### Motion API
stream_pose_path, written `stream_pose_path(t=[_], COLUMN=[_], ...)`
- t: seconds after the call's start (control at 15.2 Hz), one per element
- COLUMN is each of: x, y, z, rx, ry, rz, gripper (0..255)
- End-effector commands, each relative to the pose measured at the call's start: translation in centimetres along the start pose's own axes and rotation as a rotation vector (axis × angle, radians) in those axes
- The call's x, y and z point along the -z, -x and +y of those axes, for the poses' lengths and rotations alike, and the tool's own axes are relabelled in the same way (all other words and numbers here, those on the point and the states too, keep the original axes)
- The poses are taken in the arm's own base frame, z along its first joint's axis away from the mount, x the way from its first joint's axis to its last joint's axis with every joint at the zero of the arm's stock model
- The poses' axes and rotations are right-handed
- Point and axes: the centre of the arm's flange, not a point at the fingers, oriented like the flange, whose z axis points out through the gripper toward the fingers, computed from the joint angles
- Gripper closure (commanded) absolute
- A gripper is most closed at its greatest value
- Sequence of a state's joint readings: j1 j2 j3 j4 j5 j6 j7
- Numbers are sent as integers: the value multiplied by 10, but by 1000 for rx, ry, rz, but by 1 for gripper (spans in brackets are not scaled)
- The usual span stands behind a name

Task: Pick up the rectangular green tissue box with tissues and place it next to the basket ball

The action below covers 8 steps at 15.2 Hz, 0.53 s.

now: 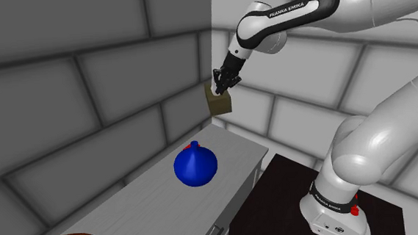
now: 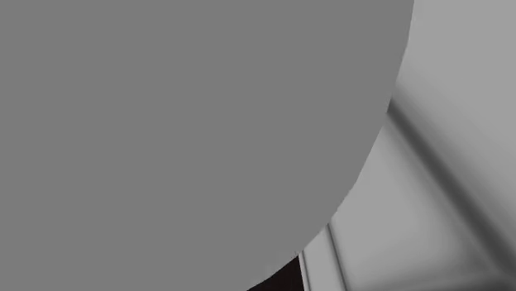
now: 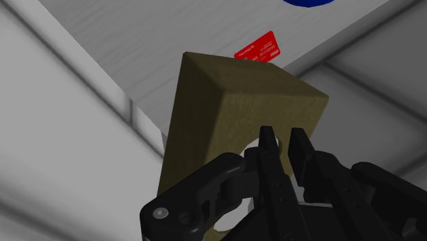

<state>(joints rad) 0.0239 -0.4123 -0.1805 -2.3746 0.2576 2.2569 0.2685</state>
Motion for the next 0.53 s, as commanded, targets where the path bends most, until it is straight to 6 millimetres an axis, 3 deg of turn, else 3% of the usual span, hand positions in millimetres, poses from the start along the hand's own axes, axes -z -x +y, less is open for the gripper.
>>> stream_pose_path(t=[0.0,0.46], x=[10,44], y=[-2,-8], z=[-5,-18], rx=[0,0], ry=[0,0], rz=[0,0], gripper=[255,255])
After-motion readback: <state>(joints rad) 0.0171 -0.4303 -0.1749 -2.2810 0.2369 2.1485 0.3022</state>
